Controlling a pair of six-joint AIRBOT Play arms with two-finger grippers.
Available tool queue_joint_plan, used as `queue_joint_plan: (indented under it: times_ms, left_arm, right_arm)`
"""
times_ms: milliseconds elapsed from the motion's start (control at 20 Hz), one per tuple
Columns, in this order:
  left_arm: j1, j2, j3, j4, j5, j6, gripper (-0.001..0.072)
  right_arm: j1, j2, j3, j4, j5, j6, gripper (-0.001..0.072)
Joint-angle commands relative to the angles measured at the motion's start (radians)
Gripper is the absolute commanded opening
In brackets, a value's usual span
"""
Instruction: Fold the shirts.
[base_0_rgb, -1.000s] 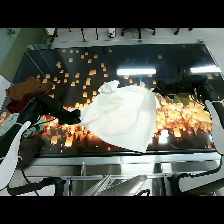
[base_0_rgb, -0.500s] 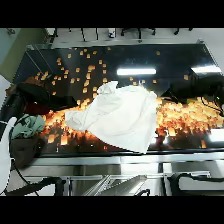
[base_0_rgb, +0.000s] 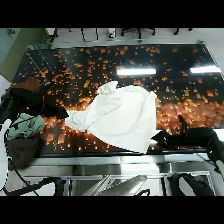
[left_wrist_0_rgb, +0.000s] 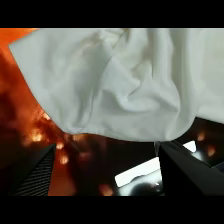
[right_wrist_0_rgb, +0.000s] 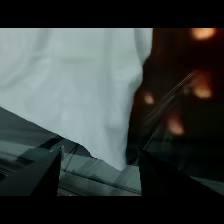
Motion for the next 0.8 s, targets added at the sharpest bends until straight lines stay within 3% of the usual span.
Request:
queue_joint_plan:
  times_ms: [0, 50, 150, 250, 350, 400, 450, 500, 600, 750]
  left_arm:
    - [0.005, -0.001, -0.087, 0.003, -0.074, 0.049, 0.0705]
    - [0.005, 0.0, -0.085, 0.002, -0.074, 0.049, 0.0705]
    - [0.005, 0.0, -0.068, 0.002, -0.061, 0.049, 0.0705]
    - [0.005, 0.0, -0.044, 0.0, -0.054, 0.049, 0.0705]
    - [0.005, 0.0, -0.019, -0.002, -0.046, 0.048, 0.0705]
    - [0.005, 0.0, -0.005, -0.004, -0.032, 0.048, 0.0705]
    - [0.005, 0.0, 0.011, -0.007, -0.018, 0.048, 0.0705]
    - [0.005, 0.0, 0.025, -0.007, -0.006, 0.048, 0.0705]
    - [0.005, 0.0, 0.054, -0.008, 0.019, 0.036, 0.0705]
    - [0.005, 0.0, 0.076, -0.007, 0.073, 0.029, 0.0704]
  right_arm:
    - [0.114, 0.059, -0.153, 0.058, 0.138, 0.05, 0.0521]
    - [0.157, 0.053, -0.153, 0.06, 0.172, 0.074, 0.0518]
    - [0.237, 0.027, -0.153, 0.072, 0.248, 0.109, 0.044]
    - [0.288, -0.008, -0.146, 0.114, 0.327, 0.109, 0.042]
    - [0.314, -0.042, -0.121, 0.117, 0.41, 0.108, 0.032]
    - [0.315, -0.062, -0.101, 0.118, 0.443, 0.1, 0.0318]
    - [0.315, -0.08, -0.082, 0.119, 0.459, 0.089, 0.0214]
    - [0.315, -0.101, -0.059, 0.119, 0.462, 0.07, 0.0033]
    - [0.304, -0.117, -0.013, 0.075, 0.444, 0.052, 0.0019]
    - [0.133, -0.089, 0.092, -0.21, 0.294, 0.119, 0.0019]
